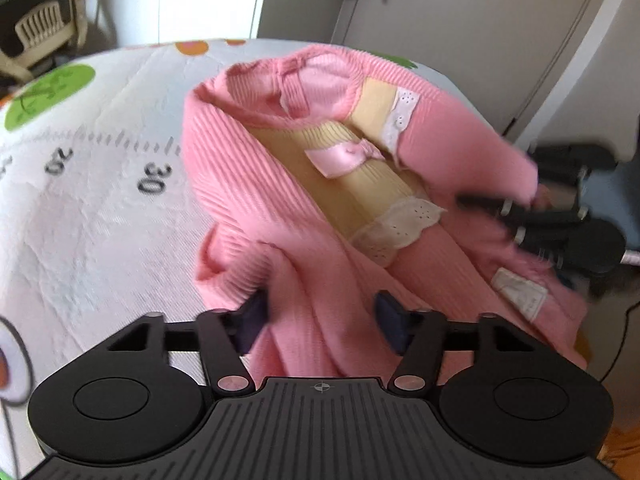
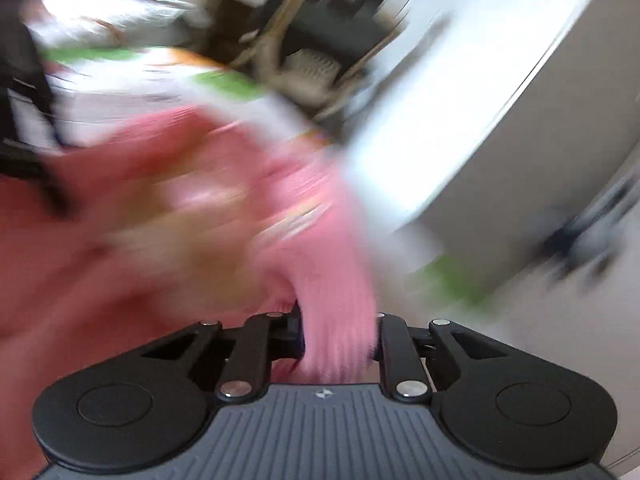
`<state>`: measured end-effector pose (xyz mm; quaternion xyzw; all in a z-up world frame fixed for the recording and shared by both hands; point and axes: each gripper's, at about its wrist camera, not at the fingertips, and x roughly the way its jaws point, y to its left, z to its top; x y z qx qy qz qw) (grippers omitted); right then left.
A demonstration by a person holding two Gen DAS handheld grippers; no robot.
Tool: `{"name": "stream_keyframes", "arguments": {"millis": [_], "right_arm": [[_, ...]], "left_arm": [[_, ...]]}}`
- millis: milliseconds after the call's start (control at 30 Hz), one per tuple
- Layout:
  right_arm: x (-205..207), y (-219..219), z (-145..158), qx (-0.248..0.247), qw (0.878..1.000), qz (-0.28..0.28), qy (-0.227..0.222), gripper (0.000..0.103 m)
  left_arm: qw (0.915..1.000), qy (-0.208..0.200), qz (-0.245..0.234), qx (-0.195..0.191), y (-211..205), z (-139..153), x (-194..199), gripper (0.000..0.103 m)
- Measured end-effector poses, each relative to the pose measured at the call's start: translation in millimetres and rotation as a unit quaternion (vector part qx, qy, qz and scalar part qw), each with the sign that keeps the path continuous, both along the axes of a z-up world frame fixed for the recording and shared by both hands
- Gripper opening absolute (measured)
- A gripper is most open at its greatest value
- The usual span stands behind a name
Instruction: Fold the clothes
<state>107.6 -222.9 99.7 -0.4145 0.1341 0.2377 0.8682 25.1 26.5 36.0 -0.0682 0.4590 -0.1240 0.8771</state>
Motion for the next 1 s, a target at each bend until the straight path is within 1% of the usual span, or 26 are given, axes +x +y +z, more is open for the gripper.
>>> {"name": "stream_keyframes", "arguments": {"millis": [33, 67, 100, 133, 167, 200, 233, 267, 300, 367, 400, 467, 500, 567, 600, 633, 667, 700, 733, 767, 800, 833, 867, 900, 967, 1000], "right_arm": [[17, -1, 1, -0.012, 0.998, -0.029, -0.049, 0.023], [36, -5, 4, 0.000, 0.997, -0.057, -0.057, 0.026], [52, -10, 9, 0.032, 0.996, -0.081, -0.033, 0.028], [66, -18, 13, 0.077, 0.992, -0.101, 0.007, 0.028], [73, -23, 14, 0.110, 0.987, -0.111, 0.041, 0.028], [75, -27, 11, 0.128, 0.983, -0.113, 0.062, 0.030], [75, -29, 7, 0.137, 0.981, -0.113, 0.077, 0.034], [72, -29, 0, 0.133, 0.982, -0.109, 0.082, 0.035], [68, -29, -5, 0.129, 0.983, -0.105, 0.084, 0.038], [66, -31, -11, 0.131, 0.982, -0.099, 0.094, 0.039], [64, -33, -12, 0.135, 0.981, -0.097, 0.098, 0.042], [56, -44, -11, 0.150, 0.979, -0.095, 0.102, 0.045], [51, -49, -10, 0.159, 0.978, -0.093, 0.103, 0.048], [44, -54, -9, 0.173, 0.976, -0.087, 0.104, 0.053], [43, -54, -8, 0.177, 0.975, -0.083, 0.102, 0.054], [42, -53, -6, 0.179, 0.975, -0.080, 0.100, 0.055], [40, -54, -4, 0.182, 0.975, -0.077, 0.097, 0.055], [36, -56, -1, 0.185, 0.975, -0.075, 0.094, 0.055], [33, -57, 2, 0.189, 0.975, -0.073, 0.091, 0.055], [31, -58, 5, 0.194, 0.974, -0.071, 0.088, 0.055], [30, -57, 8, 0.198, 0.974, -0.069, 0.086, 0.055], [29, -55, 10, 0.201, 0.974, -0.064, 0.084, 0.056], [27, -54, 11, 0.204, 0.973, -0.059, 0.085, 0.057], [26, -51, 12, 0.206, 0.973, -0.053, 0.086, 0.058], [26, -43, 11, 0.205, 0.973, -0.040, 0.095, 0.058], [25, -38, 10, 0.204, 0.973, -0.033, 0.101, 0.058]], "left_arm": [[1.0000, -0.005, 0.008, 0.000, 6, 3, -2, 0.059], [0.9997, -0.009, 0.021, 0.006, 13, 4, -4, 0.059], [0.9992, -0.014, 0.034, 0.013, 20, 6, -6, 0.059], [0.9983, -0.017, 0.052, 0.022, 27, 8, -9, 0.061], [0.9972, -0.020, 0.067, 0.028, 33, 11, -11, 0.061], [0.9965, -0.022, 0.076, 0.026, 38, 15, -15, 0.064], [0.9959, -0.025, 0.085, 0.021, 44, 21, -20, 0.071], [0.9956, -0.029, 0.088, 0.015, 47, 27, -24, 0.075], [0.9961, -0.030, 0.083, 0.004, 46, 32, -27, 0.081], [0.9969, -0.032, 0.069, -0.020, 42, 43, -30, 0.085], [0.9970, -0.033, 0.063, -0.032, 40, 48, -31, 0.088], [0.9961, -0.010, 0.026, -0.083, 25, 50, -32, 0.090], [0.9949, 0.005, 0.007, -0.100, 15, 47, -32, 0.090], [0.9932, 0.038, -0.024, -0.108, -11, 34, -31, 0.090], [0.9927, 0.052, -0.032, -0.104, -21, 25, -28, 0.083], [0.9921, 0.067, -0.040, -0.098, -30, 16, -25, 0.065], [0.9912, 0.081, -0.048, -0.093, -39, 7, -22, 0.051], [0.9908, 0.090, -0.050, -0.088, -43, 2, -18, 0.029], [0.9914, 0.086, -0.053, -0.084, -44, 3, -15, 0.020], [0.9922, 0.074, -0.056, -0.083, -41, 7, -11, 0.016], [0.9941, 0.053, -0.054, -0.078, -36, 16, -9, 0.011], [0.9968, 0.025, -0.043, -0.062, -27, 27, -8, 0.009], [0.9987, -0.001, -0.030, -0.040, -16, 33, -4, 0.008], [0.9993, -0.034, -0.009, -0.007, -1, 43, -3, 0.004], [0.9947, -0.081, 0.041, 0.048, 32, 61, -4, 0.004], [0.9895, -0.097, 0.077, 0.074, 53, 67, -3, 0.004]]}}
